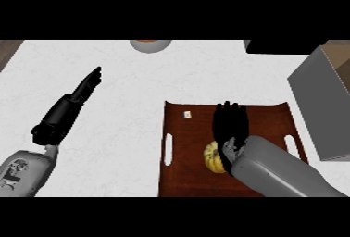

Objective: Pick the squash from the tray and place it in the cardboard box

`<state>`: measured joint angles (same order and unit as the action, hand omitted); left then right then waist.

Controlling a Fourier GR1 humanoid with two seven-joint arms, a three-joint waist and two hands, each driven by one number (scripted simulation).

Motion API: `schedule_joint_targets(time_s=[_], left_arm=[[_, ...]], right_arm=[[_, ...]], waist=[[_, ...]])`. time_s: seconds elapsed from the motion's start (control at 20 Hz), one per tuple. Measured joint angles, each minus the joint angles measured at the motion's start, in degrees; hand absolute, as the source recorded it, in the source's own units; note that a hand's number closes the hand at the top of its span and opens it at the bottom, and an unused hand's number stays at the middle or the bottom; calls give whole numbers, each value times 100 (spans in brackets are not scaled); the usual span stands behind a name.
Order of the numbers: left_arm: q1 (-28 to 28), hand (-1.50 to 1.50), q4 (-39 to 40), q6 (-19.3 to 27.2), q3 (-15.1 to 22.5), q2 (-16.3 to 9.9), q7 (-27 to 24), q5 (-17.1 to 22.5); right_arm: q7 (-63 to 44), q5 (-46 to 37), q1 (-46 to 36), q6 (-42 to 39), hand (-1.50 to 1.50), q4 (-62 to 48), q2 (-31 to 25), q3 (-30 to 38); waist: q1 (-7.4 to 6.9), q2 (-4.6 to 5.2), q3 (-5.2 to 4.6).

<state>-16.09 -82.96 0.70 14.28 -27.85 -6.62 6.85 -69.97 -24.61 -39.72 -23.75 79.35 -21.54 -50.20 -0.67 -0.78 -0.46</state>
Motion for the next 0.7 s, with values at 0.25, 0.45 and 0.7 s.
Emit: schedule_joint_targets(time_s=[0.25,0.45,0.7], left_arm=[[11,0,-21,18,-79,2,41,9],[125,0,-4,55,-92,43,-52,-43],[186,0,-94,12,-144,13,-21,-34]], right_arm=[[-4,-233,-121,-119,-150,-467,507,149],[-8,-399,-23,-209,-150,-655,861,243],[-16,-627,4,-327,-150,-861,1125,468]], waist=[[82,-16,1],[131,-29,2],[143,-31,7]])
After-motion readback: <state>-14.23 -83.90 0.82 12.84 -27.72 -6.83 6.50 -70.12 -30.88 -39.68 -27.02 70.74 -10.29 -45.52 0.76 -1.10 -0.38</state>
